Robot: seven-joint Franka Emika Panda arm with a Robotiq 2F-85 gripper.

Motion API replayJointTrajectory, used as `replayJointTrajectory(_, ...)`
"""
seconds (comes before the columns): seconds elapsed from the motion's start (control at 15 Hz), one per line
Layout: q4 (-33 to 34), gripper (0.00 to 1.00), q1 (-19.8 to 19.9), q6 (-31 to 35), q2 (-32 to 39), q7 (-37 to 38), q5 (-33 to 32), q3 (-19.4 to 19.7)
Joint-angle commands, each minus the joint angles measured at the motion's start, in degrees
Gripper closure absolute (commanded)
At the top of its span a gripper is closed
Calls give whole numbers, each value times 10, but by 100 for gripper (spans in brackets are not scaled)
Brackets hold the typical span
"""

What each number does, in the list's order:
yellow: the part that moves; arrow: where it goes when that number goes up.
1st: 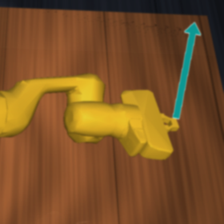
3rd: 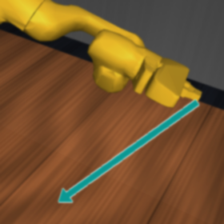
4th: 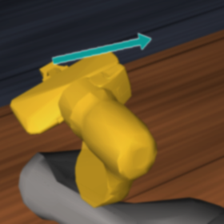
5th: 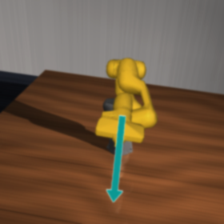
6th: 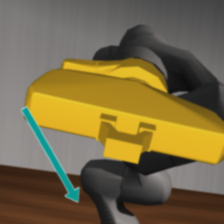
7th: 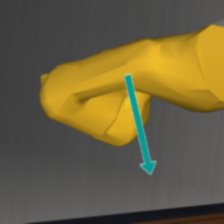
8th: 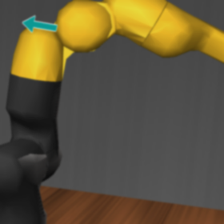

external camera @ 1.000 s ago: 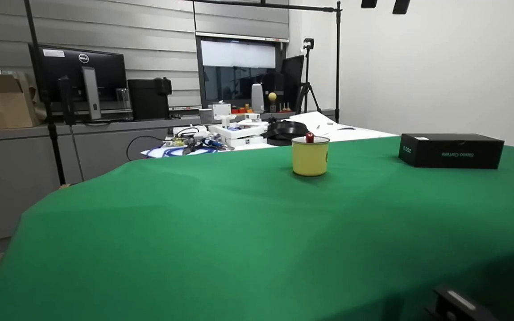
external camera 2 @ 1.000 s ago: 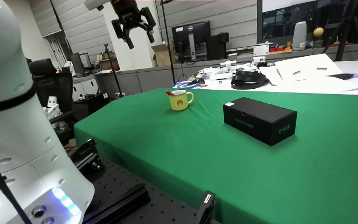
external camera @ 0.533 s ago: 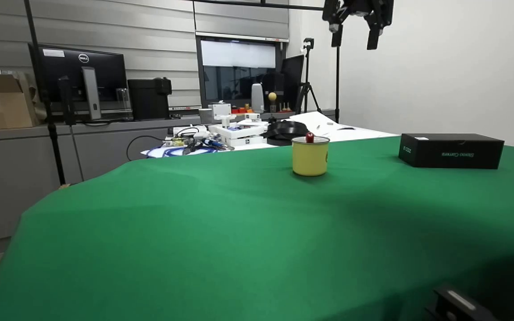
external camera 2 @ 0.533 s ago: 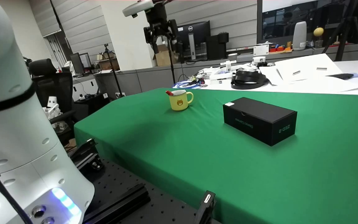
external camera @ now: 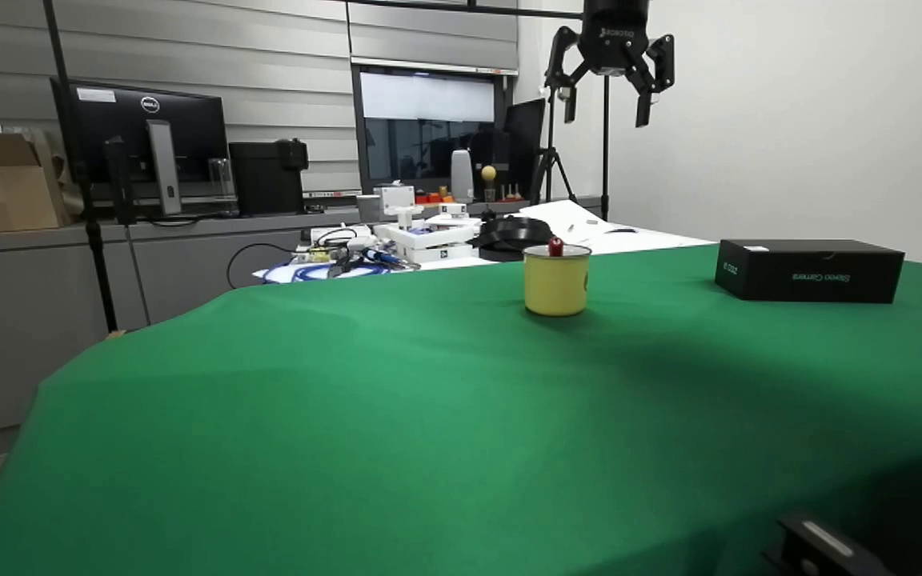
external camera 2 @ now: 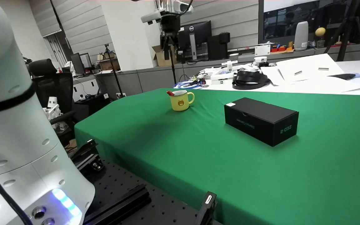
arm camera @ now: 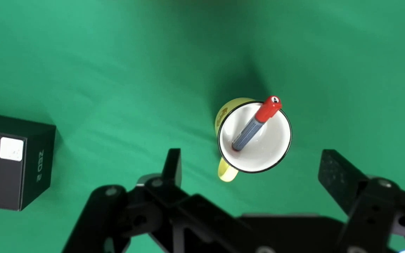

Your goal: Put the marker on the table

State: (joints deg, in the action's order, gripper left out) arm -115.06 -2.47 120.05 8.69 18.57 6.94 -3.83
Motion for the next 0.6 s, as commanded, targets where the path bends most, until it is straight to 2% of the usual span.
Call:
replayJointTrajectory(0.0,46,0,-5,-32,46,68,50,10)
replayJointTrajectory(0.13,50,0,-3,-29,61,86,92,12)
replayJointTrajectory(0.53,43,0,19,-16,99,77,260,14)
